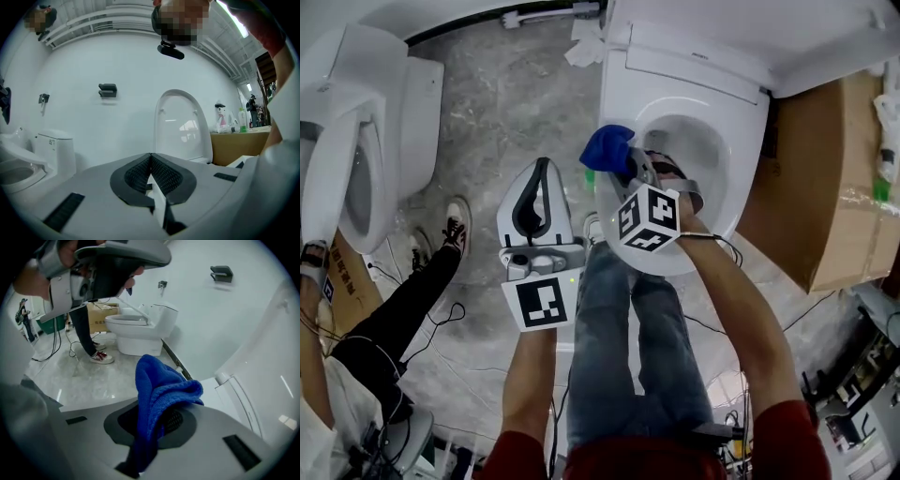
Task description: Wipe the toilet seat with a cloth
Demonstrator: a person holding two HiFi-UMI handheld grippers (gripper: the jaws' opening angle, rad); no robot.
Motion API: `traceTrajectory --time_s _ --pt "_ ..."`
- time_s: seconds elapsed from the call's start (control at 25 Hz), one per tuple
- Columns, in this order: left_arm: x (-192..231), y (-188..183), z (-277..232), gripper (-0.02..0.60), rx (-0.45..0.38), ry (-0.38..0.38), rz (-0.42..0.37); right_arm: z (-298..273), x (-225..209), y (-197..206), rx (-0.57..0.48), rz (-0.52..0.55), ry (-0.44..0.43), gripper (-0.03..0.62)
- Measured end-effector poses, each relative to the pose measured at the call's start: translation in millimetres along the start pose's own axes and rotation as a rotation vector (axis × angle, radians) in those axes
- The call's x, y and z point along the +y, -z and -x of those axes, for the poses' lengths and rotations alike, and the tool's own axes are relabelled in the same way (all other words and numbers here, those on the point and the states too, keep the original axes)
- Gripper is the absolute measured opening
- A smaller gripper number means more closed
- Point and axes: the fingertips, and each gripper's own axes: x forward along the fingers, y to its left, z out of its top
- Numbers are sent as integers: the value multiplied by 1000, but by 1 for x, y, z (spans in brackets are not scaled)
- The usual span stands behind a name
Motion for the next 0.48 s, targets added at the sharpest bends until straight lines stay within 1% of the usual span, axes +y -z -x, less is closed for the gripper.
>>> traceTrajectory --time_s 0.28,0.48 --pt "-19 1 30 16 -2 -37 10 28 69 25 36 165 -58 58" --pt "-31 0 52 16 -11 -66 7 51 120 45 78 358 -80 58"
